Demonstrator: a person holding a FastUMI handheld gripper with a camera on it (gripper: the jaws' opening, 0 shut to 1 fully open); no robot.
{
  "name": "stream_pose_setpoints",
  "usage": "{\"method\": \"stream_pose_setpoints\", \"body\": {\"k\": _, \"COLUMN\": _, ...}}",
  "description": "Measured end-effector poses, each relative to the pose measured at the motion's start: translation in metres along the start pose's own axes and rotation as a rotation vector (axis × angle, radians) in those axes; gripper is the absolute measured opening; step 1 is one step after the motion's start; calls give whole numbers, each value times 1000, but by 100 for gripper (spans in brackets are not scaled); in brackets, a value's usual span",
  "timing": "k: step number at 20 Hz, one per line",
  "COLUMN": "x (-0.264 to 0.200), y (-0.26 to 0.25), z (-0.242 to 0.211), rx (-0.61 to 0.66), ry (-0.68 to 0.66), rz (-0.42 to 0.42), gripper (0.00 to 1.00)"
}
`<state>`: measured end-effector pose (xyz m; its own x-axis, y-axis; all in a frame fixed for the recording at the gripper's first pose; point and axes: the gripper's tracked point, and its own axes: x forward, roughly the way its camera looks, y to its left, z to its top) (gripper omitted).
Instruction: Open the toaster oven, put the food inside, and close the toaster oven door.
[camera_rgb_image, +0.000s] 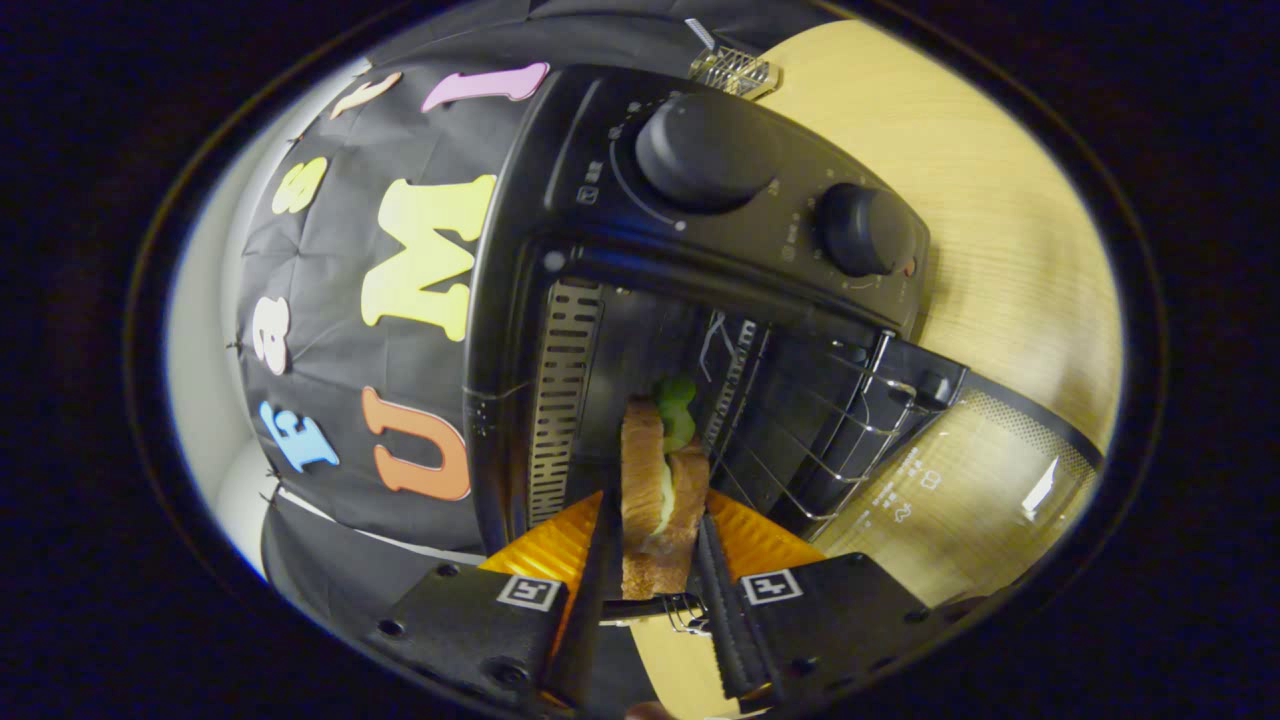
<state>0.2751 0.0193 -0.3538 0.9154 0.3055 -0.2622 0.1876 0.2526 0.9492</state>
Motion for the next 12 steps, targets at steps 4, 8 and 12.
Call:
{"method": "stream_pose_setpoints", "body": {"k": 4, "x": -3, "y": -6, "z": -15, "rx": -95, "ry": 87, "rz": -91, "gripper": 86}}
{"method": "stream_pose_setpoints", "body": {"k": 8, "x": -18, "y": -3, "z": -29, "rx": -183, "ry": 139, "rz": -146, "gripper": 100}}
{"method": "stream_pose_setpoints", "body": {"k": 12, "x": -37, "y": -6, "z": -38, "rx": -260, "ry": 181, "rz": -212, "gripper": 100}}
